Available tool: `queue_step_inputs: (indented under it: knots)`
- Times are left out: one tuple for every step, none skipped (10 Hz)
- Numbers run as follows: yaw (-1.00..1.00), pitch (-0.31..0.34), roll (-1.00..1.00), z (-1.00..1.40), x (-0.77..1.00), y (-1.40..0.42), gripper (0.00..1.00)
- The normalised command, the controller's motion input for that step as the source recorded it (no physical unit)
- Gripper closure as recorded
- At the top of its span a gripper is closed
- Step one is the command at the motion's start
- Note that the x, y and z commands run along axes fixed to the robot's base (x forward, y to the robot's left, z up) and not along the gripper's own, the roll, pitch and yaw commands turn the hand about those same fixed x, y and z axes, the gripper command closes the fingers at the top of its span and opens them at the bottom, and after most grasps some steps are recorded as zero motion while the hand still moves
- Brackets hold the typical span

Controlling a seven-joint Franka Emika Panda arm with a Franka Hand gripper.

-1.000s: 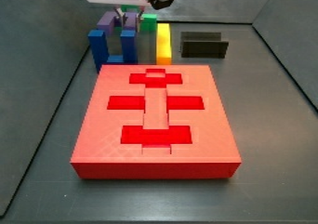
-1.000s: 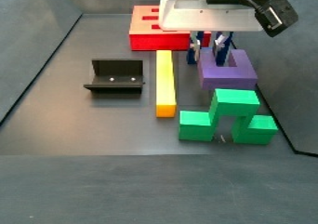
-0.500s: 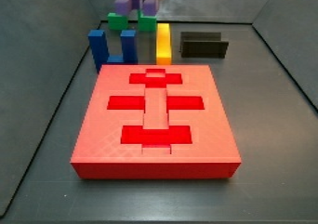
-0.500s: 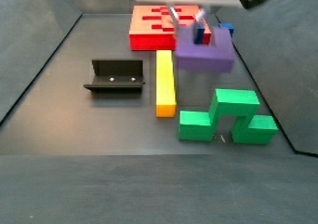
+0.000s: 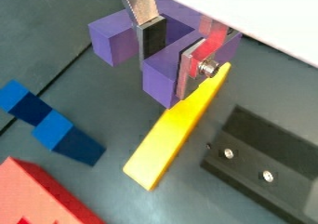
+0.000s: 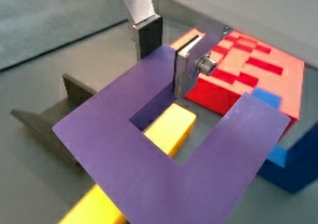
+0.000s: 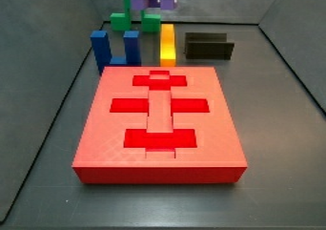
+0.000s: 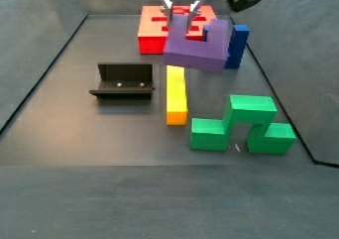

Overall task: Pick up the purple object. Move up. Place the purple object on the fixture. Regrasp the purple object. Move to above the board. Insert the purple object.
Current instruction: Place the purple object on the fixture.

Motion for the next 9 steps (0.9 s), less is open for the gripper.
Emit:
queue_step_inputs:
  knots:
    - [-0.12, 0.029, -0.51, -0.12, 1.0, 0.0, 1.0]
    - [-0.05, 0.237, -0.44, -0.21, 0.97, 0.0, 1.0]
    - [-0.04, 0.314, -0.39, -0.21, 0.95, 0.0, 1.0]
    - [0.0, 0.231, -0.4, -0.11, 0.99, 0.0, 1.0]
    - [-0.03, 0.363, -0.19, -0.03, 0.99, 0.0, 1.0]
    - [-0.04, 0.446, -0.19, 0.0, 0.94, 0.0, 1.0]
    - [-0.07, 0.44, -0.26, -0.01, 0.91, 0.0, 1.0]
    - [-0.06, 0.197, -0.26, 0.0, 0.87, 0.01, 1.0]
    - [-0.14, 0.0, -0.25, 0.0, 0.96, 0.0, 1.0]
